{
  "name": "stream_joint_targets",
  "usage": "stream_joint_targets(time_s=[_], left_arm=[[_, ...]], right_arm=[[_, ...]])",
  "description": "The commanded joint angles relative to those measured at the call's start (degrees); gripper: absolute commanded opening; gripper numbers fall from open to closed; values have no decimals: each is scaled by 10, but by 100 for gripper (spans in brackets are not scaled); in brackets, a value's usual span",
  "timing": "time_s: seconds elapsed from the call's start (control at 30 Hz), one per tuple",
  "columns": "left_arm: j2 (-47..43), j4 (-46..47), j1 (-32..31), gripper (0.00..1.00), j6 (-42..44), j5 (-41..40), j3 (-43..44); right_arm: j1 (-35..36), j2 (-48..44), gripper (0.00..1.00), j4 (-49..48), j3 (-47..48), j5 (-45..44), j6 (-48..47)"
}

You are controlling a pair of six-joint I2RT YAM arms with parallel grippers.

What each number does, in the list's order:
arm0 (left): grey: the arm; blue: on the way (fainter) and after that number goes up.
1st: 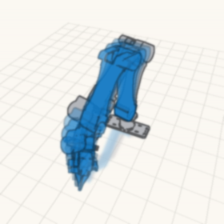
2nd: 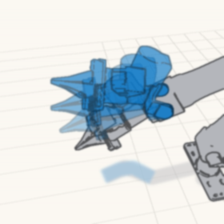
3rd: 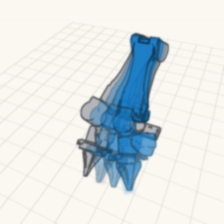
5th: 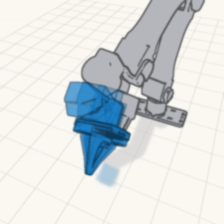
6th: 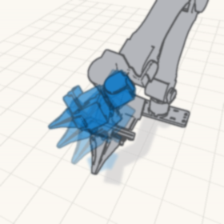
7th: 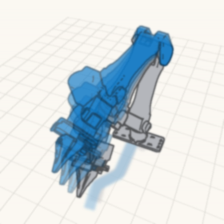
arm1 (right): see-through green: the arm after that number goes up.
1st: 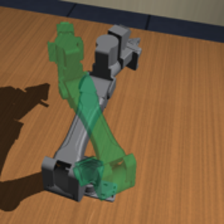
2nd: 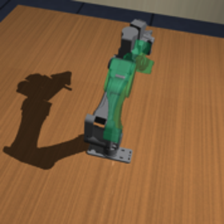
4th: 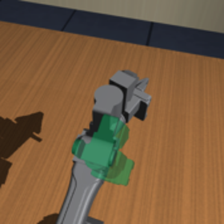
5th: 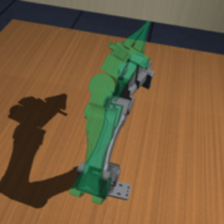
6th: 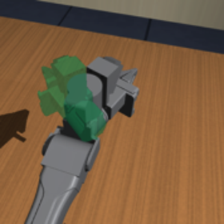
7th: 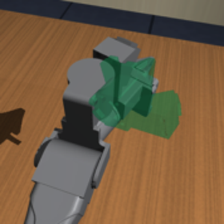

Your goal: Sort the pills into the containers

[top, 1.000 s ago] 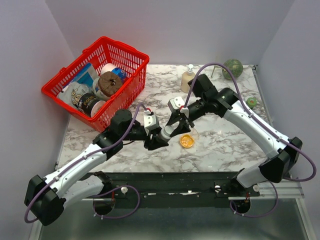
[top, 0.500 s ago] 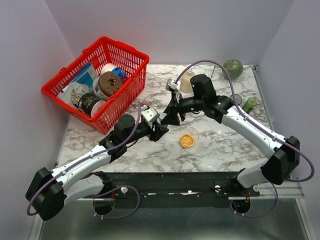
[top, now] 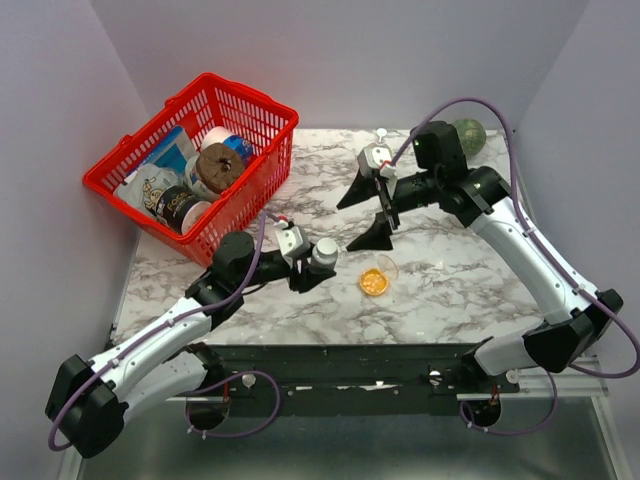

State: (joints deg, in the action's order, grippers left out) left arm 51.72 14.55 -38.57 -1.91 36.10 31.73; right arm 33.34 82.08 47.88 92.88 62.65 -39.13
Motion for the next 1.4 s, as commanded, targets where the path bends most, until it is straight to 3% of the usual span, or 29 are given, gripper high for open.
stream_joint_targets(time_s=[0.0, 0.07, 0.17, 0.43, 0.57, 0.73, 0.83, 0.87, 0.93, 1.03, 1.17, 1.2, 1.23, 1.33, 1.37], left_arm=[[22, -57, 4, 0, 16, 153, 53], [34, -72, 4, 0, 33, 179, 71], [51, -93, 4, 0, 45, 194, 89], [64, -107, 4, 0, 58, 199, 101], [65, -102, 4, 0, 55, 197, 101], [60, -104, 4, 0, 56, 197, 104], [54, -103, 4, 0, 55, 191, 105], [51, -101, 4, 0, 55, 173, 103], [33, -79, 4, 0, 49, 135, 98], [-6, -2, 2, 0, 28, 1, 73], [-27, 94, -21, 0, 27, -204, 41], [-19, 128, -28, 0, 28, -287, 36], [-12, 141, -33, 0, 30, -307, 35], [23, 148, -39, 0, 32, -322, 48], [28, 152, -39, 0, 31, -313, 46]], right_arm=[[23, 43, 99, 287, 63, 65, -332], [55, 70, 95, 347, 110, 43, -402], [81, 99, 87, 395, 123, 29, -412], [93, 85, 77, 339, 89, -12, -357], [95, 92, 66, 340, 87, -26, -349], [95, 91, 60, 317, 76, -32, -333], [95, 91, 50, 302, 72, -33, -312], [95, 90, 41, 291, 66, -35, -279], [95, 81, 37, 236, 54, -38, -224], [95, 68, 28, 118, 10, -47, -75], [95, 38, 19, -100, -89, -219, 255], [95, 35, 14, -146, -122, -246, 286], [95, 34, 13, -167, -134, -272, 318], [95, 48, 15, -192, -145, -278, 390], [94, 52, 25, -191, -141, -250, 390]])
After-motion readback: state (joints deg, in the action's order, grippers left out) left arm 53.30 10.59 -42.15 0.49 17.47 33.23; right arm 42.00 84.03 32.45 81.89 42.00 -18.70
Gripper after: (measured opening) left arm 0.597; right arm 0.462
